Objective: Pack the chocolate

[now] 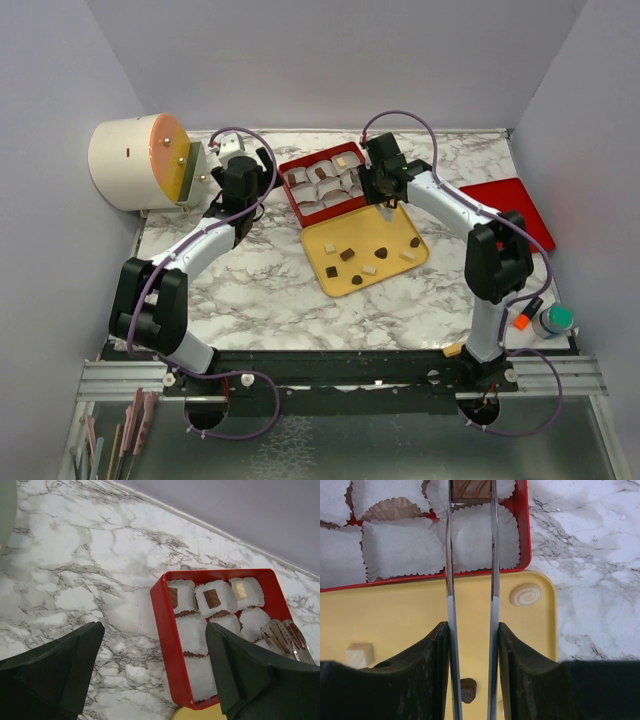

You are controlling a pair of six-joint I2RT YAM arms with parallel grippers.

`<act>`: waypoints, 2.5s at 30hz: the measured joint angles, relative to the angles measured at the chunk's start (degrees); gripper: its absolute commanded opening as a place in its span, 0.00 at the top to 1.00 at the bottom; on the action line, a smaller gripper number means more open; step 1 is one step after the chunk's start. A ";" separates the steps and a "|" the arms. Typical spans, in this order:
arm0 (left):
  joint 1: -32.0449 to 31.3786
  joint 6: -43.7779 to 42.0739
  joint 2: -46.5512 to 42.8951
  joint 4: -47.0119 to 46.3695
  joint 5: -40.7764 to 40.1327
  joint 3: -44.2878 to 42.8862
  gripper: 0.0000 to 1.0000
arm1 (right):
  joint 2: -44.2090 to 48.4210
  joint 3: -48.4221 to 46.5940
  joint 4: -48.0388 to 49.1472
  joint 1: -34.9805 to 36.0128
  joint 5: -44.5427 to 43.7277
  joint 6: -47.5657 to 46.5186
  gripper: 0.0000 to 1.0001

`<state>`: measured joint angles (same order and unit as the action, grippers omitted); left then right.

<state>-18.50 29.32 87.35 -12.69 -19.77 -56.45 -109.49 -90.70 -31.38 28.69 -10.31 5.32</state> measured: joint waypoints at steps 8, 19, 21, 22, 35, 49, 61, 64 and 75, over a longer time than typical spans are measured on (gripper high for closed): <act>0.00 0.00 0.07 0.00 0.00 0.00 0.07 | -3.15 -1.36 1.75 -0.42 2.75 -0.46 0.91; 0.00 0.00 0.90 -0.04 0.00 0.00 0.07 | -4.81 -4.55 2.67 -0.74 3.34 -0.87 0.90; 0.00 0.00 0.90 -0.04 0.00 0.00 0.07 | -5.09 -4.74 2.69 -1.01 3.37 -0.90 0.90; 0.00 0.00 0.90 -0.04 0.00 0.00 0.07 | -5.22 -4.79 2.69 -1.05 3.34 -0.92 0.90; 0.00 0.00 0.96 -0.04 0.00 0.00 0.07 | -6.34 -4.83 2.69 -1.36 3.34 -0.92 0.70; 0.00 0.00 1.27 -0.04 0.00 0.00 0.07 | -7.02 -5.01 2.69 -1.86 3.34 -0.92 0.62; 0.00 0.00 1.70 -0.04 0.00 0.00 0.07 | -7.23 -5.92 2.82 -2.19 3.52 -0.90 0.59; 0.00 0.00 1.73 -0.04 0.00 0.00 0.07 | -7.28 -6.01 2.84 -2.19 3.56 -0.90 0.59; 0.00 0.00 1.73 -0.04 0.00 0.00 0.07 | -7.63 -6.45 2.82 -2.19 3.76 -0.90 0.57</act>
<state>-18.50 29.32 89.08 -12.73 -19.77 -56.45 -117.12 -97.14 -28.56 26.50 -6.55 4.43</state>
